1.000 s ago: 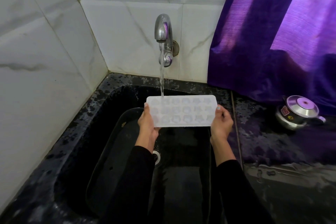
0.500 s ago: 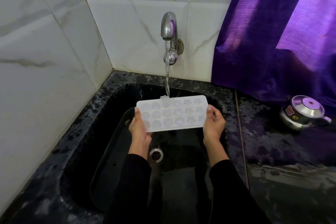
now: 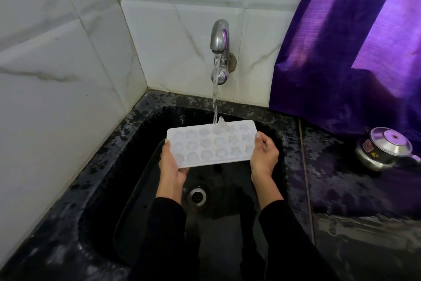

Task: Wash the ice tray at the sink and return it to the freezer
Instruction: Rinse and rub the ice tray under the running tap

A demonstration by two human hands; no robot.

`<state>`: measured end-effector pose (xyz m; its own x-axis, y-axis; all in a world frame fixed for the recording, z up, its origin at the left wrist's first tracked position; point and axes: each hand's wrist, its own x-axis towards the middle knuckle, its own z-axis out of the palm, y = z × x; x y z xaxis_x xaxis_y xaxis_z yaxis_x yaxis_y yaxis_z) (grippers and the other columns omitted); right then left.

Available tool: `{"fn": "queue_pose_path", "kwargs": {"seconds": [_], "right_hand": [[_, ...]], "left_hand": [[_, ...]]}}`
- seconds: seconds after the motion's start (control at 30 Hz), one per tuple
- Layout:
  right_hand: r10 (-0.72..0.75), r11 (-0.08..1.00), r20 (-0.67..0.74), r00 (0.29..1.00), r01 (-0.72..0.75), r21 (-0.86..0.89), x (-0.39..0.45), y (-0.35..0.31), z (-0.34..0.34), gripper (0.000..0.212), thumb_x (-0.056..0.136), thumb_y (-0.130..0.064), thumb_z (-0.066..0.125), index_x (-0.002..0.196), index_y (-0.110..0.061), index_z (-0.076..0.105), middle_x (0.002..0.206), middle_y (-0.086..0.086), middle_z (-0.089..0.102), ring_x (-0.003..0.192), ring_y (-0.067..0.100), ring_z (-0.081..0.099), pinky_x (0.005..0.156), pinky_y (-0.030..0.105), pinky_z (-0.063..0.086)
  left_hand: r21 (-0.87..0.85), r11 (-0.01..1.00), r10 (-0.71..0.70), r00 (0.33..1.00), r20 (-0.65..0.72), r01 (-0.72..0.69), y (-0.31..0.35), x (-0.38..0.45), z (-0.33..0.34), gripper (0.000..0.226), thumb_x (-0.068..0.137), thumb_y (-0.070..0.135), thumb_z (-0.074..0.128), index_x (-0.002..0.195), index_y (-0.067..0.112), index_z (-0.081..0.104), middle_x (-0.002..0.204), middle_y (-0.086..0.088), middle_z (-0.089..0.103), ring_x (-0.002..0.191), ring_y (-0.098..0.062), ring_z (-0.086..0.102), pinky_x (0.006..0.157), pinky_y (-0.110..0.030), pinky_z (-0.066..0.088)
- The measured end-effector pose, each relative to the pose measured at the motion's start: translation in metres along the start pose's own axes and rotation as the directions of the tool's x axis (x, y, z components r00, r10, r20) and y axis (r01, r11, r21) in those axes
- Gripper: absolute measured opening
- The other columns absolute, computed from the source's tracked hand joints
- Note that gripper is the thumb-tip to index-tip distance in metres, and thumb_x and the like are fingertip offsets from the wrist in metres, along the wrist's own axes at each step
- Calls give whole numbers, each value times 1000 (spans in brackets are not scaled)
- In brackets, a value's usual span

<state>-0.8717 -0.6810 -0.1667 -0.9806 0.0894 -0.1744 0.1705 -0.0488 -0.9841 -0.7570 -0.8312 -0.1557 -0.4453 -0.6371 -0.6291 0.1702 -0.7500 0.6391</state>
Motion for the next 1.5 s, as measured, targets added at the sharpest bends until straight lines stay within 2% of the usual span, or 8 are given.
{"fn": "queue_pose_path", "kwargs": {"seconds": [0.4, 0.5, 0.6, 0.73, 0.87, 1.13, 1.3, 1.5], "right_hand": [[0, 1000, 75, 997, 0, -2, -14, 1, 10, 24, 95, -29, 57, 114, -17, 65, 112, 4, 69, 107, 16, 64, 98, 39, 51], [2, 1000, 94, 996, -2, 4, -19, 2, 13, 23, 95, -28, 57, 114, -16, 65, 111, 4, 68, 106, 15, 64, 98, 39, 51], [5, 1000, 126, 992, -5, 5, -25, 2, 17, 18, 95, -27, 57, 109, -19, 65, 110, 1, 68, 107, 15, 63, 98, 38, 51], [-4, 1000, 169, 986, 5, -2, -33, 3, 23, 6, 95, -26, 57, 98, -29, 61, 105, -3, 67, 105, 13, 63, 98, 36, 50], [-7, 1000, 203, 979, 8, -5, -39, 4, 29, 7, 95, -25, 57, 100, -25, 63, 107, 0, 68, 105, 13, 63, 98, 33, 50], [-15, 997, 244, 970, 34, -73, -44, 1, 43, 22, 96, -25, 56, 113, -14, 65, 109, -1, 66, 102, 9, 60, 90, 21, 46], [-5, 992, 257, 966, 38, -120, -40, -5, 56, 22, 97, -25, 54, 113, -14, 64, 107, 0, 66, 100, 10, 60, 82, 19, 45], [-31, 979, 232, 972, 76, -189, -31, -14, 67, 22, 98, -26, 51, 114, -14, 62, 112, 0, 60, 111, 15, 53, 87, 23, 42]], "left_hand": [[-38, 999, 32, 998, -60, -34, 5, -5, -18, 40, 94, 49, 51, 113, 15, 61, 106, -12, 70, 93, -31, 68, 67, -42, 57], [-51, 997, 44, 994, -105, -49, 7, -6, -22, 41, 93, 49, 53, 114, 15, 60, 105, -11, 70, 92, -31, 69, 66, -42, 58], [-46, 997, 51, 988, -148, -58, 10, -10, -27, 33, 94, 48, 53, 99, 16, 61, 94, -9, 69, 83, -28, 68, 57, -38, 55], [-34, 996, 79, 977, -198, -87, 16, -11, -35, 30, 94, 47, 55, 95, 17, 59, 90, -6, 68, 81, -26, 67, 63, -40, 56], [-14, 993, 111, 964, -240, -118, 22, -11, -42, 31, 94, 47, 55, 88, 17, 57, 87, -5, 67, 78, -24, 66, 59, -38, 54], [-24, 992, 117, 959, -257, -127, 33, -6, -49, 36, 94, 51, 53, 101, 15, 56, 92, -6, 67, 87, -27, 67, 77, -47, 57], [-35, 990, 127, 960, -250, -140, 42, 1, -47, 38, 95, 50, 51, 107, 14, 55, 90, -6, 67, 83, -25, 67, 74, -46, 56], [-35, 990, 128, 963, -238, -140, 48, 6, -33, 39, 96, 49, 49, 108, 12, 55, 88, -6, 66, 79, -25, 66, 71, -46, 56]]}}
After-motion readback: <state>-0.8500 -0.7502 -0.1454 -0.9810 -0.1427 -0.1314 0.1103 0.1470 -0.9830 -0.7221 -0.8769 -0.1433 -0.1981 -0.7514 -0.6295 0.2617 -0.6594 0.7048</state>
